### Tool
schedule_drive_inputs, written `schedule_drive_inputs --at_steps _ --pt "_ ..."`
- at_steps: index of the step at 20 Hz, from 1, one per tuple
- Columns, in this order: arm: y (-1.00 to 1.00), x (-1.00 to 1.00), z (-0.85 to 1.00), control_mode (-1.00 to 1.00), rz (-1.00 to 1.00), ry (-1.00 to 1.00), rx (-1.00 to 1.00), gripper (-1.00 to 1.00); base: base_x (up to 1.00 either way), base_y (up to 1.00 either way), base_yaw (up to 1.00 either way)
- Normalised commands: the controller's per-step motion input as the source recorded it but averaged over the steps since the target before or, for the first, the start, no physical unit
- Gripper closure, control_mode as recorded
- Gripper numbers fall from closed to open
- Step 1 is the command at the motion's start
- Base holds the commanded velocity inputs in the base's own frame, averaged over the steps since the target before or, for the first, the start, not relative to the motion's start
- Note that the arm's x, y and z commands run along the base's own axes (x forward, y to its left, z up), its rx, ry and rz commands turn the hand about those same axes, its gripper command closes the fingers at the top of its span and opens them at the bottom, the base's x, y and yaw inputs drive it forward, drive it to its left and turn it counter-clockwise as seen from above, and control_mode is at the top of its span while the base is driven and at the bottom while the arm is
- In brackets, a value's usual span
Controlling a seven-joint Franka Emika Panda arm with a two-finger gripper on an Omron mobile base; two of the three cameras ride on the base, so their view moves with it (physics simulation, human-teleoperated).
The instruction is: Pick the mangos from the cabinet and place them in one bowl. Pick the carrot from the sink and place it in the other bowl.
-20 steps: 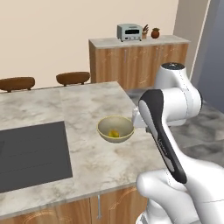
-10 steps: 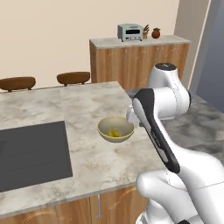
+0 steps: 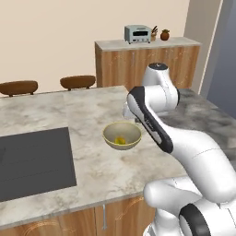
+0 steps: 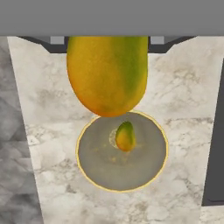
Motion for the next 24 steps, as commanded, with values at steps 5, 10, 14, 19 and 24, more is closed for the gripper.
schedule_drive_inputs --at_steps 5,10,14,19,24 --pt "0.27 0.85 -0.26 -1.0 0.0 0.06 0.02 1.0 0.0 0.0 0.0" --pt "0.18 0.68 -0.41 -1.0 0.0 0.0 0.0 1.0 0.0 0.0 0.0" --pt "0.0 0.68 -0.27 -1.0 0.0 0.0 0.0 1.0 0.0 0.0 0.0" --pt "-0.01 0.3 -0.61 -1.0 0.0 0.0 0.0 1.0 0.0 0.0 0.0" --pt "0.0 0.04 -0.49 -1.0 0.0 0.0 0.0 1.0 0.0 0.0 0.0"
